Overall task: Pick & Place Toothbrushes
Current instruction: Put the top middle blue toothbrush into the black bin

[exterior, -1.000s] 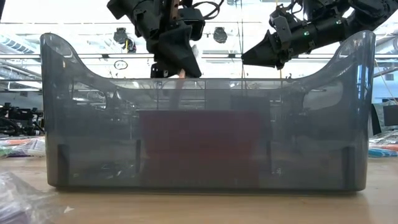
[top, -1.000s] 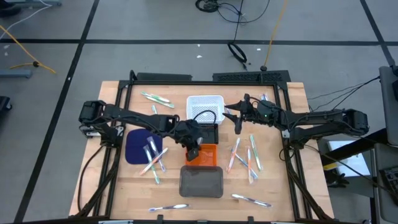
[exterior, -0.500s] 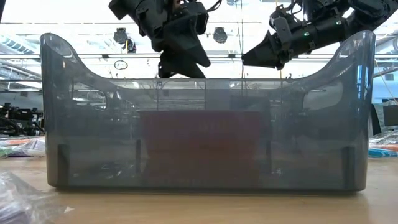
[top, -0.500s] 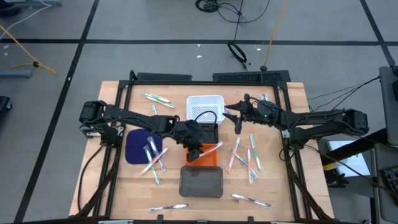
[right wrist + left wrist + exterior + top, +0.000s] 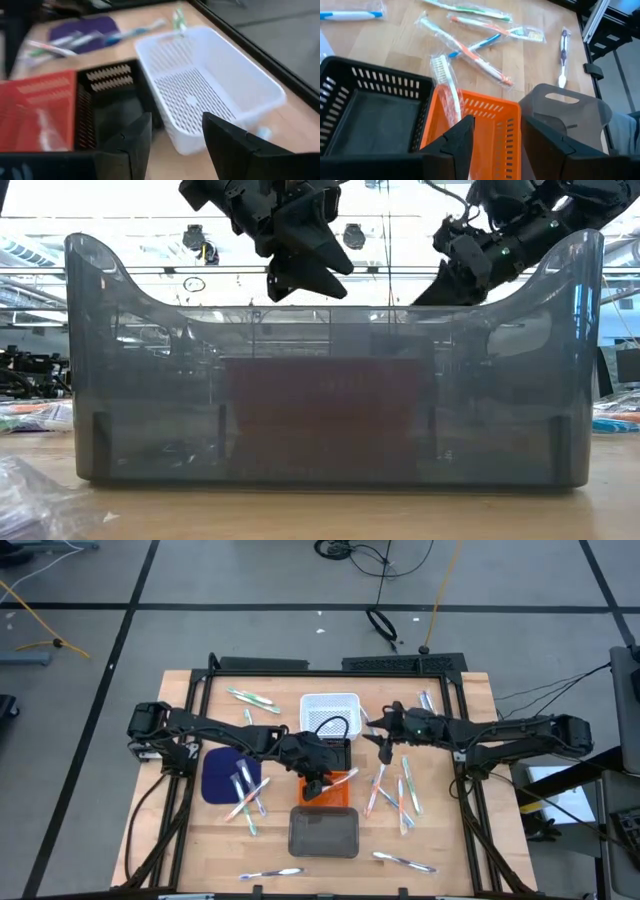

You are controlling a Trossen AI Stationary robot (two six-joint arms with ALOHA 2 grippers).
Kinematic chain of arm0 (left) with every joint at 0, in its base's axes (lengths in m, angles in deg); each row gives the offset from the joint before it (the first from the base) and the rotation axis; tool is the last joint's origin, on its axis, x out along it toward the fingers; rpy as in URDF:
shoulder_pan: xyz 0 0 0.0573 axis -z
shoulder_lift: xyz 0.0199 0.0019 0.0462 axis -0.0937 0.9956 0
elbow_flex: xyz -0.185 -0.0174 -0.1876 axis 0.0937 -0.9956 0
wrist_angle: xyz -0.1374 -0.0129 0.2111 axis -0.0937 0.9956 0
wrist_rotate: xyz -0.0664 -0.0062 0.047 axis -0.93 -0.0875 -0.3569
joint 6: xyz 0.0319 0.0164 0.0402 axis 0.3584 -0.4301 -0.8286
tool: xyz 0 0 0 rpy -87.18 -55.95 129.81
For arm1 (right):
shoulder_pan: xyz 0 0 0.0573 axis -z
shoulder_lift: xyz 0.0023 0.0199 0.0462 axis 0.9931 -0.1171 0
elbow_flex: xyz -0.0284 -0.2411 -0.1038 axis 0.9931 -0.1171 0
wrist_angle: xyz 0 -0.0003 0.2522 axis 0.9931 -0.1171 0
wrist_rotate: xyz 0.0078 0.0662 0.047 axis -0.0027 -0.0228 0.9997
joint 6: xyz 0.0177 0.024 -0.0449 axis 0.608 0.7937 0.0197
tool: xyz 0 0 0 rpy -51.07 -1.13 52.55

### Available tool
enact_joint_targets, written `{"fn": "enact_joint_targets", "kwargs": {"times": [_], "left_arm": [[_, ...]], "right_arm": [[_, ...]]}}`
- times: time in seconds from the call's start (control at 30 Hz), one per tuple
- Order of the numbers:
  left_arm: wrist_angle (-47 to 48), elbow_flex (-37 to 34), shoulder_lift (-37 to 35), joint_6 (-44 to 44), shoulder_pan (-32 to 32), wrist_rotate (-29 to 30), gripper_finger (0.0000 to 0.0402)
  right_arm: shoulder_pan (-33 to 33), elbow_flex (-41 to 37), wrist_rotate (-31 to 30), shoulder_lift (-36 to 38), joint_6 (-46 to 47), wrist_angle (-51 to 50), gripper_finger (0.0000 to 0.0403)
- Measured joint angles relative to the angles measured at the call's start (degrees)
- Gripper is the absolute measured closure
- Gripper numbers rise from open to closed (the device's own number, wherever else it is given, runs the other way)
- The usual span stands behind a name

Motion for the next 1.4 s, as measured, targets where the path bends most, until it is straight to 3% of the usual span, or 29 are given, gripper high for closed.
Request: {"fn": "enact_joint_targets", "kwargs": {"times": [0.17,0.37,0.8,1.2,1.3,1.4], "left_arm": [[-2.1,0.0,0.0,-1.9,0.0,1.4,0.0236],[-3.8,0.0,0.0,-4.5,-0.1,5.0,0.0236],[-7.7,0.0,0.0,-6.4,-0.1,5.6,0.0236],[-8.6,0.0,0.0,-6.4,-0.1,5.6,0.0236],[-8.6,0.0,0.0,-6.4,-0.1,5.6,0.0236],[-8.7,0.0,0.0,-6.4,-0.1,5.6,0.0236]], "right_arm": [[-0.4,0.0,-6.9,0.0,5.0,-6.9,0.0236],[-0.4,-0.5,-10.1,-0.1,10.7,-11.9,0.0236],[-0.2,-6.3,-11.6,-7.3,17.4,-7.3,0.0236],[-0.2,-7.3,-12.9,-18.0,16.4,-0.7,0.0237],[0.1,-7.2,-13.0,-19.1,16.2,0.3,0.0253],[0.6,-7.2,-13.0,-19.1,16.3,0.0,0.0296]]}}
